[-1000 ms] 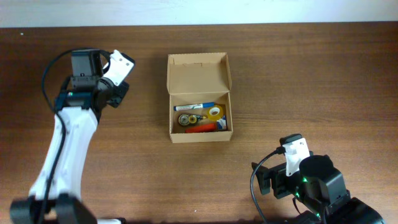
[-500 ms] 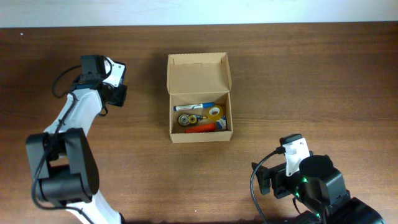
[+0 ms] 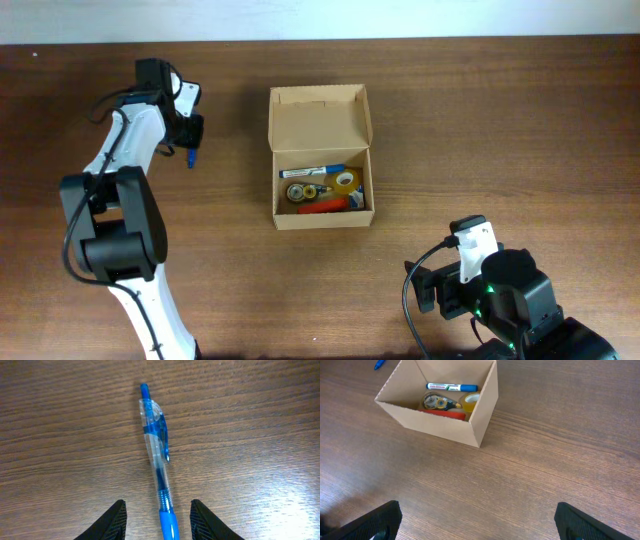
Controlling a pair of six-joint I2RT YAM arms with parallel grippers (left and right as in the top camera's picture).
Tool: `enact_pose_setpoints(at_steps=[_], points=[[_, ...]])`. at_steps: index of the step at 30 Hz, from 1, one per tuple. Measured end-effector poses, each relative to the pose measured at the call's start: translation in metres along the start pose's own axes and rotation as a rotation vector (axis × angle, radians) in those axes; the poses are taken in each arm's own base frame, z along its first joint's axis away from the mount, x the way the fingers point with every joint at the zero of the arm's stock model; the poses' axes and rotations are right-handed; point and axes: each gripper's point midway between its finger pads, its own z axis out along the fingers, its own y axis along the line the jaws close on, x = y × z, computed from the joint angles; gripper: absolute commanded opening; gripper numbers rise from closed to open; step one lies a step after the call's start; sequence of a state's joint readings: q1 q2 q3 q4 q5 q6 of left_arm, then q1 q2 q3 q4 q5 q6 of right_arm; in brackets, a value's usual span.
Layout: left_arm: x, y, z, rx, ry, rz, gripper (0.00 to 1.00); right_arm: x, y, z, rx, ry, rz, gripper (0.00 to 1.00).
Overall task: Pack container
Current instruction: 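Move the left gripper to the blue pen and grasp it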
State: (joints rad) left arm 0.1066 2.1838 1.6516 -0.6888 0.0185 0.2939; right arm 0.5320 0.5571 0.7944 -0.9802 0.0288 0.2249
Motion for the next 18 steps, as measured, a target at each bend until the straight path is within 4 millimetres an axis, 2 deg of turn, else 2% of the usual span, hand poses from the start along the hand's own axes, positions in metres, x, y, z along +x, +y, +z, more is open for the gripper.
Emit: enact_pose_setpoints(at_steps=[12, 18], points=[[-0.001, 0.000, 0.008, -0.001, -0.005, -0.005, 0.34, 0.000, 0.000, 0.000, 0.000, 0.000, 0.000, 0.99], [0.003, -0.003, 0.022, 0.016, 0.016, -0.025, 0.24, 0.000, 0.000, 0.000, 0.000, 0.000, 0.000, 0.99]])
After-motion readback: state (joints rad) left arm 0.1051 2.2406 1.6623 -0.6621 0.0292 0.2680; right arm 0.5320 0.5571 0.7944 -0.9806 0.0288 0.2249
